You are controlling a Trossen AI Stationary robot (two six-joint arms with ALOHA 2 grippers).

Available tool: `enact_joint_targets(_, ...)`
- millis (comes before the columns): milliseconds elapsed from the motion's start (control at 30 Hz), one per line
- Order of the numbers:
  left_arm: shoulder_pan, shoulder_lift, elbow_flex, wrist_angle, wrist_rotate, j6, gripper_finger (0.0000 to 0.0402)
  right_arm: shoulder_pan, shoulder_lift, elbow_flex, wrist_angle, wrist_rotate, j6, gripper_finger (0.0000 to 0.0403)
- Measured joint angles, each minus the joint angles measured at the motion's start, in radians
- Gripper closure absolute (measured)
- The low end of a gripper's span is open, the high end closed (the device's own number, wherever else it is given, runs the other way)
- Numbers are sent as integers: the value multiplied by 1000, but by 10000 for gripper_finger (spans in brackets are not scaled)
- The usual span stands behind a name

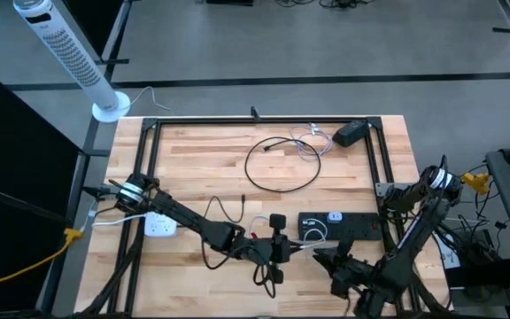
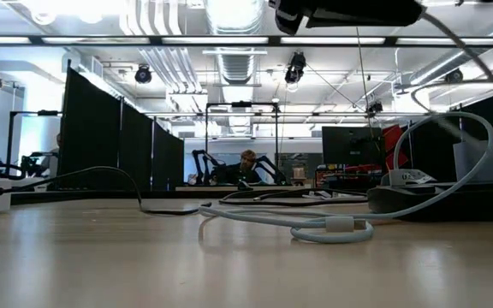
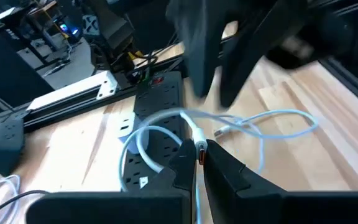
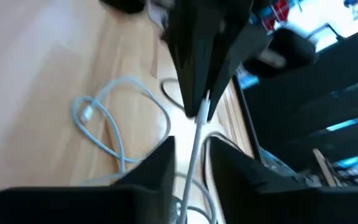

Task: Insert USB
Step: Insert the bottom white charger cable into the charger adapter on the bottom black outlet extension

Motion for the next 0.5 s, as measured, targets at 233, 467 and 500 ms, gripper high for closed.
enact_joint_targets(233,-5,0,0,-26,-9,65,394,143,-82,-2,11,70,-61,203)
enact_joint_targets(467,-30,0,0,80,-8,202,394,143,-72,-140,29,252,132,181)
enact_joint_targets(500,-33,-2,0,94,-7,205,394,144,-72,-157,31,290,175,184)
